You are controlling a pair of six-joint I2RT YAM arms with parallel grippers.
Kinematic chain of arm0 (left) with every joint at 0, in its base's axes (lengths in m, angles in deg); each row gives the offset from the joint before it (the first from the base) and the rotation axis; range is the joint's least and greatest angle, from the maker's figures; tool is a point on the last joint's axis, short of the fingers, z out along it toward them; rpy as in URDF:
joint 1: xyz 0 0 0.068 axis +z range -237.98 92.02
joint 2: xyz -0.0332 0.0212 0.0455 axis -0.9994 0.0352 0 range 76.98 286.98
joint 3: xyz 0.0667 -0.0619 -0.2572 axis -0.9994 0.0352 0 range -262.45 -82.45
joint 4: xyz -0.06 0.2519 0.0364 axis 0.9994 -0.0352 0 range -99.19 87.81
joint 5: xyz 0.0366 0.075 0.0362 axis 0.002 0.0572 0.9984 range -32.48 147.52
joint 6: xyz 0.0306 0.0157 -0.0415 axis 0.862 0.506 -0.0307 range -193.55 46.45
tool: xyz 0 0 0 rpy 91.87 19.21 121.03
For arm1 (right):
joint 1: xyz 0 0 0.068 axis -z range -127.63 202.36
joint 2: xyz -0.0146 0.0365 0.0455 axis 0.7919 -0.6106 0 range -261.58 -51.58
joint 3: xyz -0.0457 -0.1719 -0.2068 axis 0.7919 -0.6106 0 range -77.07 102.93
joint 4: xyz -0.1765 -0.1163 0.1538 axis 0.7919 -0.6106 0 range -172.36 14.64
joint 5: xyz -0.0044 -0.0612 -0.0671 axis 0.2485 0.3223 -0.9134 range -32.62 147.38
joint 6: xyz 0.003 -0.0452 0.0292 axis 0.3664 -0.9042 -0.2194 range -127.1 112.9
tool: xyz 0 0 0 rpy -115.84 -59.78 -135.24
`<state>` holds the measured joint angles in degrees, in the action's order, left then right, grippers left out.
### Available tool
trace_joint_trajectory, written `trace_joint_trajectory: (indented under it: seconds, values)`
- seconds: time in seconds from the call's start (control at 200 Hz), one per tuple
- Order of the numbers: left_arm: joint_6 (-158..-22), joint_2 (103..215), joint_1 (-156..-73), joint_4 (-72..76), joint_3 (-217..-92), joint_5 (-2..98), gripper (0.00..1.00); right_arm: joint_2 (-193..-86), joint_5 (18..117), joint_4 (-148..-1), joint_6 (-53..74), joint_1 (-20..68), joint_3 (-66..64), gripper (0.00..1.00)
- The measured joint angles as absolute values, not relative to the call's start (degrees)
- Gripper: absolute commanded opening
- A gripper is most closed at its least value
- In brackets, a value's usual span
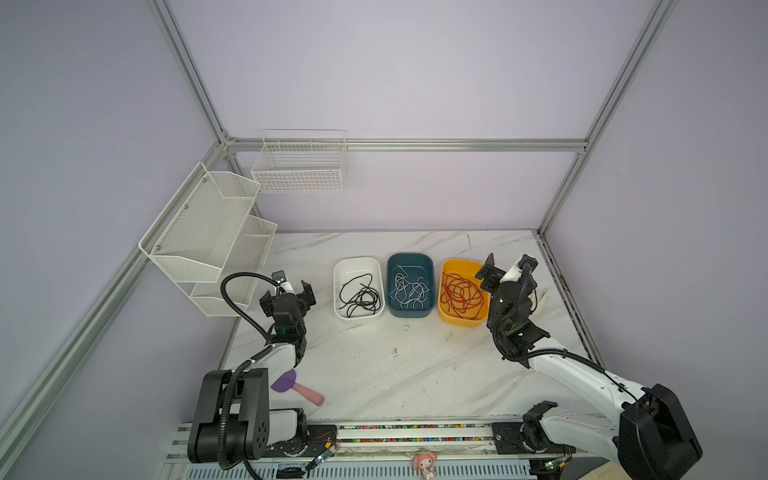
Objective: Untangle the cables
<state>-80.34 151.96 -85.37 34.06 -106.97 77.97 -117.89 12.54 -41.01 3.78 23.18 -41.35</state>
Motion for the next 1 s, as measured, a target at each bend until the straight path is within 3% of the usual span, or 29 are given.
trace_joint_trajectory:
  seconds: [0.37, 0.665, 1.0]
  values:
    - [-81.3, 161.5, -85.1, 41.3, -104.4, 75.3, 1.0, -118.5, 13.8, -37.9, 3.5, 24.4, -43.4, 0.98]
    - [-76.5, 166.9, -85.8, 46.2, -104.2, 65.6, 1.0, -121.3, 17.2, -31.6, 0.1, 28.3, -45.9, 0.98]
    - [-75.4, 167.2, -85.9, 48.0, -104.2, 64.7, 1.0, -137.7, 22.8, -18.5, -6.9, 34.2, -48.4, 0.98]
